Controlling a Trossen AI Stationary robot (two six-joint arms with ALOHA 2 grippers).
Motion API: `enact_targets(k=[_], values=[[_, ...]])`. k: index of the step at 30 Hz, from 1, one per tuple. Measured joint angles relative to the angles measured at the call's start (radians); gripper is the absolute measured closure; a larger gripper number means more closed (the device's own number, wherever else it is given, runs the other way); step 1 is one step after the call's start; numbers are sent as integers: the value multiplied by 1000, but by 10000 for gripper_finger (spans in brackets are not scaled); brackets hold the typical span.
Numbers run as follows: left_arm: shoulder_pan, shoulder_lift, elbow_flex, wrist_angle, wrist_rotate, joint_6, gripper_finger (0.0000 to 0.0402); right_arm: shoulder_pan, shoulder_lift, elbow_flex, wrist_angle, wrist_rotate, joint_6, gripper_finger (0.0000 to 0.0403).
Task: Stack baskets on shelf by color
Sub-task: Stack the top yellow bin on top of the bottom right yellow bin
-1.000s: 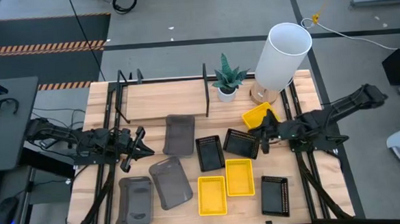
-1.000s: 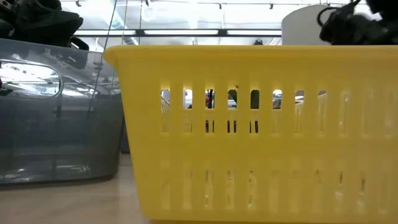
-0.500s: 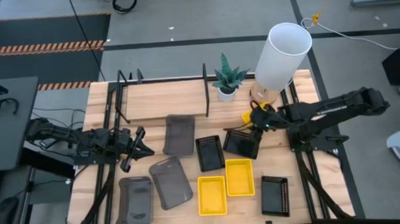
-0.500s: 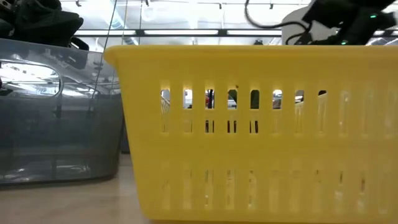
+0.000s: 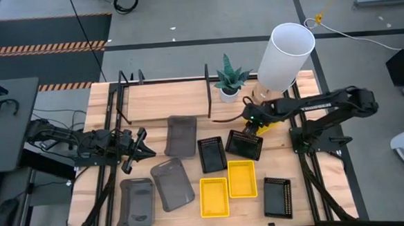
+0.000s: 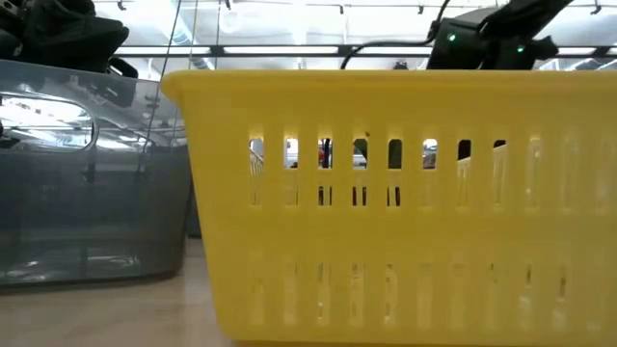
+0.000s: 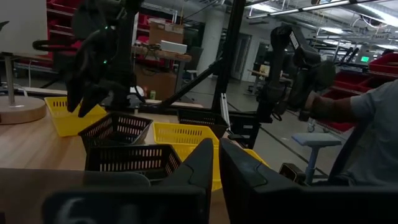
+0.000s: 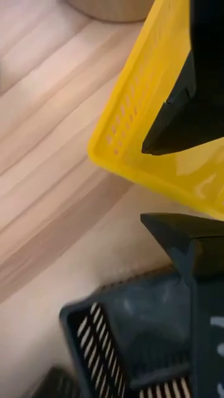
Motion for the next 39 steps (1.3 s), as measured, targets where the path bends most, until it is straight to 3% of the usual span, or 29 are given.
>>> enact_targets(k=[13,24,32,39], values=[[0,0,0,0,0,0,374,-20,131,28,-18,-11,23,284],[0,0,0,0,0,0,363,-23,152,29,-54,-28,104,392],[0,0,0,0,0,0,374,6,134,31,-99,-35,201,396],[0,0,0,0,0,0,365,85,86,155,-345,67,325,396]])
